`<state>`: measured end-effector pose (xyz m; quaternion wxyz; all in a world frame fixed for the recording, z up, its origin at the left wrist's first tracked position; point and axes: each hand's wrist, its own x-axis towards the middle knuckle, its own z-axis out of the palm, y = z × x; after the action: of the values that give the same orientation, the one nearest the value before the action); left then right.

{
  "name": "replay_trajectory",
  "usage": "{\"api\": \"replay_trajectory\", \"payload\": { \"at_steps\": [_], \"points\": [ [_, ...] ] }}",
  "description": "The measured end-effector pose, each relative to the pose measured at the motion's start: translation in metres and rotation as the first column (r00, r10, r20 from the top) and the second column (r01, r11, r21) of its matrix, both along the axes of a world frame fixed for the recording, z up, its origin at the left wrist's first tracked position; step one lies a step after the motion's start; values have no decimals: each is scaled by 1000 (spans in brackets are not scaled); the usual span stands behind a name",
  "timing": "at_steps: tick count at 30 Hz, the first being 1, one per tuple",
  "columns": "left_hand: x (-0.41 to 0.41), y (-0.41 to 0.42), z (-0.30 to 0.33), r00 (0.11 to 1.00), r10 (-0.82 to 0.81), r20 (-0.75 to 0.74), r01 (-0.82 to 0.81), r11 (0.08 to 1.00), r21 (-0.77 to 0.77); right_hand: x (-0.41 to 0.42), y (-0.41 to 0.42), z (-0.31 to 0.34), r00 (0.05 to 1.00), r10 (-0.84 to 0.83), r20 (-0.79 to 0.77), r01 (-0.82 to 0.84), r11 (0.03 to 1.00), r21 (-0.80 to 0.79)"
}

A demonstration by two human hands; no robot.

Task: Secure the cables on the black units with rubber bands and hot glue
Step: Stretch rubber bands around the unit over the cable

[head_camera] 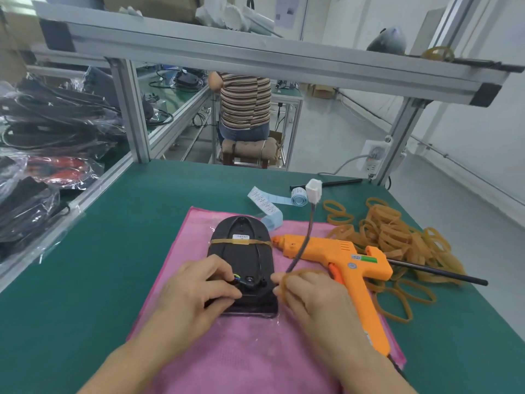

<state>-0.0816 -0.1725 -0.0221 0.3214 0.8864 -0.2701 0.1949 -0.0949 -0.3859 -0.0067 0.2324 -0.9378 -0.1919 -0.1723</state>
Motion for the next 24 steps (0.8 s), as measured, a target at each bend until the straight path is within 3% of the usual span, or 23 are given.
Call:
{"api": "replay_trajectory", "payload": {
  "at_steps": [2, 7, 10, 13, 18, 20, 22, 24],
  "points": [
    [-3, -4, -2, 998, 21, 67, -23, 999, 33, 13, 1, 4, 996, 27, -91, -20, 997, 68],
    [-4, -16, -4, 990, 128, 63, -128, 992, -15, 44, 9, 7, 987, 77, -138, -49, 980, 191],
    [-4, -24, -1, 976, 218, 20, -218, 976, -1, 59, 10, 3, 947, 83, -310, -12, 975, 224],
    [-3, -29, -1, 985, 173, 2, -173, 985, -6, 72, 7, 3, 881, 104, -461, 20, 966, 256],
    [2, -38, 3, 991, 121, 62, -131, 972, 194, 77, 20, 6, 901, -63, -429, 118, 988, 104],
    [2, -44, 3, 982, 136, 128, -165, 954, 249, 72, 24, 3, 914, -109, -392, 173, 976, 132],
    [-1, -46, 0, 985, 132, 107, -150, 971, 187, 65, 25, -2, 922, -105, -374, 195, 958, 210],
    [3, -36, 1, 976, 207, -62, -215, 961, -173, 59, 25, -4, 916, -82, -393, 206, 936, 286]
  ]
}}
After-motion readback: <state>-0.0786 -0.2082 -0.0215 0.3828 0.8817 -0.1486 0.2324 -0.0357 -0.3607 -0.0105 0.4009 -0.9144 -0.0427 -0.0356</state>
